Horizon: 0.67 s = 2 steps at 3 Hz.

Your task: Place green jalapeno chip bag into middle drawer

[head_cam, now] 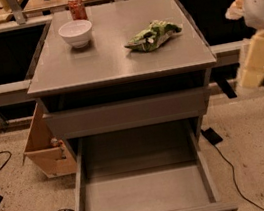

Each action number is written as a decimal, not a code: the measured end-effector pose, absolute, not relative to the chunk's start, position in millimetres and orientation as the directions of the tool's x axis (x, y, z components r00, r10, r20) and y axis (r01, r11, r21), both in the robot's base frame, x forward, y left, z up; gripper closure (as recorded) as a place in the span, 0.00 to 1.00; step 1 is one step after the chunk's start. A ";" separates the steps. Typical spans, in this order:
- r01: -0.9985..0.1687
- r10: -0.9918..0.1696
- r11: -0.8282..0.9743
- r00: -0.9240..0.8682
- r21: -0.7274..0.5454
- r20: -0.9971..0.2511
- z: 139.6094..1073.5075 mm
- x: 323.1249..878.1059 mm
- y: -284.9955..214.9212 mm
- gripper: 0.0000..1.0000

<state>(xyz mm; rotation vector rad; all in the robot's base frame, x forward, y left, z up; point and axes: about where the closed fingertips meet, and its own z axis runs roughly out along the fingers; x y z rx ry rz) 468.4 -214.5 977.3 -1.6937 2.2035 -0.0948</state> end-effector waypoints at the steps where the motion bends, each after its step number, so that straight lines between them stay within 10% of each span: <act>1: -0.874 -0.901 0.361 -0.235 -0.326 -0.365 980.8 565.2 -210.6 0.00; 2: -0.805 -0.840 0.459 -0.257 -0.376 -0.477 988.7 648.3 -203.4 0.00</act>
Offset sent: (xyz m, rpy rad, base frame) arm 0.2852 0.0144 0.0288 0.3366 -0.3629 -0.2475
